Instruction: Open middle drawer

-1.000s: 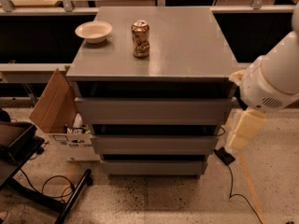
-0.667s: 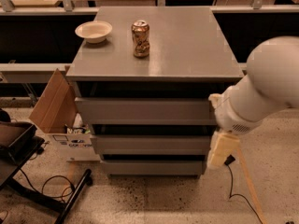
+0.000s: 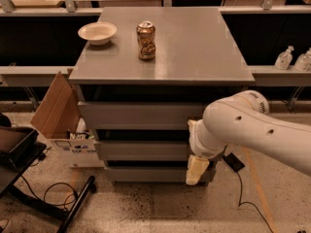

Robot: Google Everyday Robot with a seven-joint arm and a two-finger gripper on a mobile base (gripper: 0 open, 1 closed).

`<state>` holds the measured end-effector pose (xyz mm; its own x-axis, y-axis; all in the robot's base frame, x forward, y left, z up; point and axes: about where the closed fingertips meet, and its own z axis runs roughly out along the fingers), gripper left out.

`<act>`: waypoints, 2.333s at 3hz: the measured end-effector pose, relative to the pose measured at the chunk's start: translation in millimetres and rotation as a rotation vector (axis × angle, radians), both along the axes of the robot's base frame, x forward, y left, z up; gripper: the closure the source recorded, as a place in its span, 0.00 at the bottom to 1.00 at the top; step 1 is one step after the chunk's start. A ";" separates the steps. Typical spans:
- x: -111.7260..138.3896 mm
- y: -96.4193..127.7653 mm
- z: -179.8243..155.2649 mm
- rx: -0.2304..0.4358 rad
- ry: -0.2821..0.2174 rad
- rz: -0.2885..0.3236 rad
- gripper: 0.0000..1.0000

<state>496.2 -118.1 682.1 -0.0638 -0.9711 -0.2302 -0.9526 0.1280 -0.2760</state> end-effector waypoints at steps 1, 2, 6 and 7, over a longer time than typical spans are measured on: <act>18.2 13.2 -43.0 -0.005 0.004 -0.012 0.00; 18.1 13.2 -42.9 -0.005 0.004 -0.012 0.00; 46.1 51.0 -199.4 -0.058 0.072 0.076 0.00; 66.2 54.3 -220.8 -0.131 0.071 0.099 0.00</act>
Offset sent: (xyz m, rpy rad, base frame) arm 0.0156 0.0114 -0.0382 -0.0043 0.0047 -0.0079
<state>562.4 -63.8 461.4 0.0225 -0.9948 -0.0995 -0.9764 -0.0006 -0.2158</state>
